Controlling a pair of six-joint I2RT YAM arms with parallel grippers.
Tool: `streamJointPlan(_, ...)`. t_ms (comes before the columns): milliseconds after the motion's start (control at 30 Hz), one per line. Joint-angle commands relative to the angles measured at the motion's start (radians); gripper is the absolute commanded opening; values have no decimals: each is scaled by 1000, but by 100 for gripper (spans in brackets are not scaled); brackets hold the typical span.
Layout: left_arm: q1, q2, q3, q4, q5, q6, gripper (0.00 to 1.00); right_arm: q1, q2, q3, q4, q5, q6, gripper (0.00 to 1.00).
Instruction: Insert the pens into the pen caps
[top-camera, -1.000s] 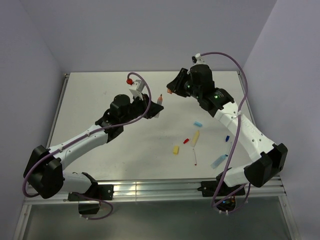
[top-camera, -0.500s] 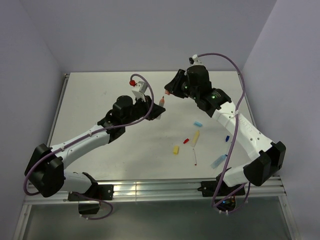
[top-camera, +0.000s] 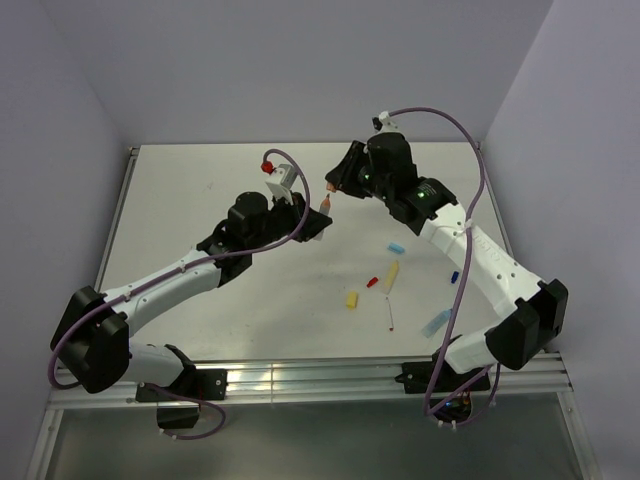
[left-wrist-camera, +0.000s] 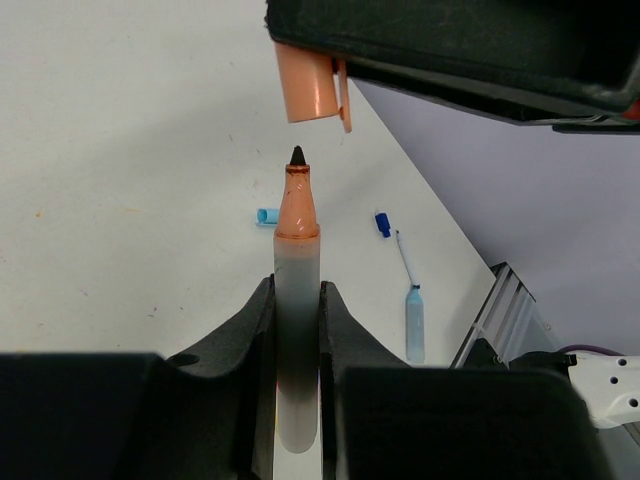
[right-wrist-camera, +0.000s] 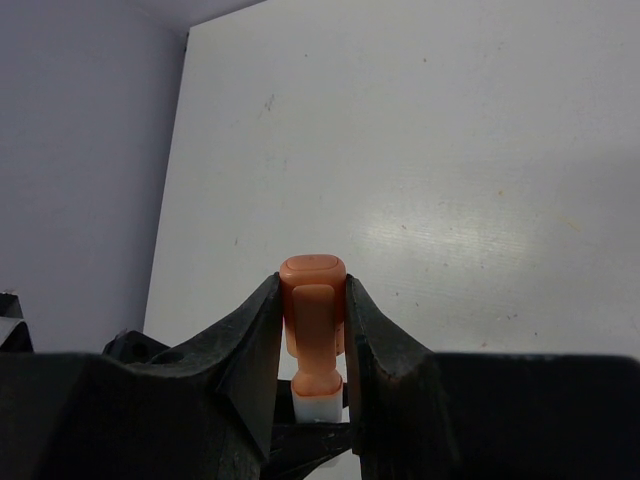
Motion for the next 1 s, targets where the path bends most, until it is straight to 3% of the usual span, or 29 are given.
streamJointPlan(0,-6,-10,40,26,-16,25,0,15,20,13,30,27,-8,0)
streamJointPlan(967,24,-61,9,55,-54,12,0,84,18,-25,36,75,-14,0)
